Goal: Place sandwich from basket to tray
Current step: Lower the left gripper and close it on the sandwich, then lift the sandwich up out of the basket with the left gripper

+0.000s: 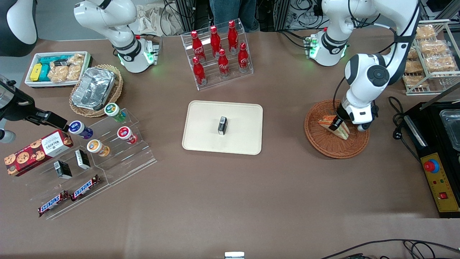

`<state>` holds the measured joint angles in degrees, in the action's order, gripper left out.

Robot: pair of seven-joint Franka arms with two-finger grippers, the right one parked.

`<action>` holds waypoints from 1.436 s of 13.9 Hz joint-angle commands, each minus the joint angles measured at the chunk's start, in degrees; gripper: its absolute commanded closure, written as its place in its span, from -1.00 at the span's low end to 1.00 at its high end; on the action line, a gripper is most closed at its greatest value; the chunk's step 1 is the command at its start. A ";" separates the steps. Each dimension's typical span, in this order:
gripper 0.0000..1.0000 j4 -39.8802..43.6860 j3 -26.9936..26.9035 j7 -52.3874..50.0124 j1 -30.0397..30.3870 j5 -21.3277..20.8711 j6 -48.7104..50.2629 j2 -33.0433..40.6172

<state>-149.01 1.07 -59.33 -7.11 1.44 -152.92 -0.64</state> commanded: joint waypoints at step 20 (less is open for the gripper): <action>1.00 30.10 10.69 15.56 -0.36 -5.75 48.15 16.10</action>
<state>-120.72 8.46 -45.35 -7.48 -4.76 -106.12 16.62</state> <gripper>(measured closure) 0.841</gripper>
